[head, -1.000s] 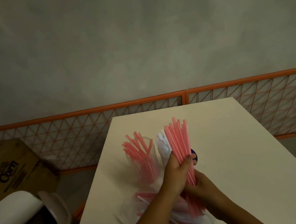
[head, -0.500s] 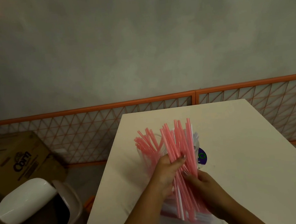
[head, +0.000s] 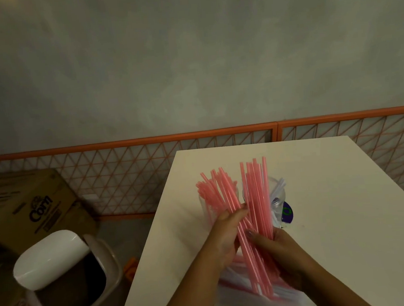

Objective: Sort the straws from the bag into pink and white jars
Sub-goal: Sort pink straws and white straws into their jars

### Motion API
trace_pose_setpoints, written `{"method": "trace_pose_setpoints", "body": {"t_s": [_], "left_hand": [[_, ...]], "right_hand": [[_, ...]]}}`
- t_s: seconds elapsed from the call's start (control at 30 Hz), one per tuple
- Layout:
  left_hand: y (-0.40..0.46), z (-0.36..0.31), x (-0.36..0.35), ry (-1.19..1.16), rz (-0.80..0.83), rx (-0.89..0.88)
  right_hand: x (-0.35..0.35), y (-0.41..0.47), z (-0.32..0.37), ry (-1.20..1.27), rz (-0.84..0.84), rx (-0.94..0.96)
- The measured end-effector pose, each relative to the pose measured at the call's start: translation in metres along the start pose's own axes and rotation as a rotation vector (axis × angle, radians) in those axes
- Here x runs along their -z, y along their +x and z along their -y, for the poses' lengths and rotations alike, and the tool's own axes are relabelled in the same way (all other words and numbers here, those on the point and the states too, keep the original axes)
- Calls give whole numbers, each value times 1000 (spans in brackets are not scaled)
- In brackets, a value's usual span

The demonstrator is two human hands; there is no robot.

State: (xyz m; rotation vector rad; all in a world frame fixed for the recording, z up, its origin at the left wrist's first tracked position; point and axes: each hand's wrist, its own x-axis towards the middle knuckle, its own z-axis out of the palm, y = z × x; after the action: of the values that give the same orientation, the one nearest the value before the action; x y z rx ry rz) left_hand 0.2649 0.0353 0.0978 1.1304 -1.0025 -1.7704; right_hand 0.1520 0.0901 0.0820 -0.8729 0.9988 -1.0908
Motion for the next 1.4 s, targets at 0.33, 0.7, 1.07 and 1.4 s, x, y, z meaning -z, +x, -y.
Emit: {"method": "trace_pose_setpoints", "body": {"t_s": [0.33,0.7,1.07,1.4], "left_hand": [[0,-1,8,41,37,-21],[3,3,13,159,10,-16],[14,-14,20,-28,-64,-22],[36,-87,27,-78,-167,-552]], "right_hand": [[-5,6,-3,-59,-24,-41],[-10,10,-5,-155,-82,-52],[-9,11,1,-84,-108,-19],[0,10,-1,-11,-69,2]]}}
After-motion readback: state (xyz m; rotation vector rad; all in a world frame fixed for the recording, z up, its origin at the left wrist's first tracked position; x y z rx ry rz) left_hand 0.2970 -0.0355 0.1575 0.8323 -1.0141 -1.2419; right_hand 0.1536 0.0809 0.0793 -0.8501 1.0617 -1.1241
